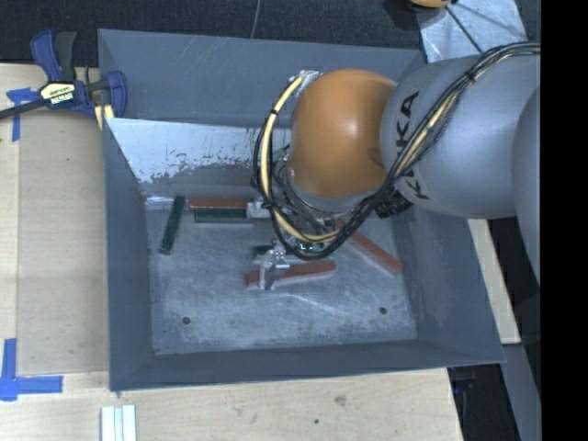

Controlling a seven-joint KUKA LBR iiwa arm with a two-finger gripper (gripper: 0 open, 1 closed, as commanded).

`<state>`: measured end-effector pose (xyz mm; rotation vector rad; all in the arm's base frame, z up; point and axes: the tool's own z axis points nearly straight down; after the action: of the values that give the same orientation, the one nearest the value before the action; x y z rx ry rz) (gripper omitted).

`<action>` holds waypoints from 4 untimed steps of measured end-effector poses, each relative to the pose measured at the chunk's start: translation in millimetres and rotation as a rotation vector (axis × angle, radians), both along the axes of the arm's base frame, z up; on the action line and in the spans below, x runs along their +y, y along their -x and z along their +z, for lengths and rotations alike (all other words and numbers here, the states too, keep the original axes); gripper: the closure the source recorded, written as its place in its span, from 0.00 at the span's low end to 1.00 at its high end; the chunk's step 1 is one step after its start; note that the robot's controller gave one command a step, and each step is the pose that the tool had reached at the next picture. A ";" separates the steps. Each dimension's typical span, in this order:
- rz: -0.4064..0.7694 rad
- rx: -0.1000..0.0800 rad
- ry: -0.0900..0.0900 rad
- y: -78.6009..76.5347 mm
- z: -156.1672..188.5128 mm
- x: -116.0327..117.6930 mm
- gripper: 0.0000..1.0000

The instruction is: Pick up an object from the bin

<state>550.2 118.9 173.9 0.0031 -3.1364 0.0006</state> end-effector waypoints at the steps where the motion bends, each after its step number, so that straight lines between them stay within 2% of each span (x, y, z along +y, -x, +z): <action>1: -0.001 -0.005 -0.001 -0.9 3.0 0.0 0.00; 2: -0.059 -0.005 0.000 2.8 39.5 5.6 0.00; 3: 0.013 -0.017 -0.002 -5.6 4.2 -5.1 0.00; 4: -0.114 -0.022 -0.005 -6.3 -96.6 -30.6 1.00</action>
Offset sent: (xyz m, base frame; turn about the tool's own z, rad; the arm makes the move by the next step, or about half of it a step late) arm -0.0052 0.0101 0.0616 0.0923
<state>556.4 88.3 77.4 -0.1775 -3.1536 -0.0081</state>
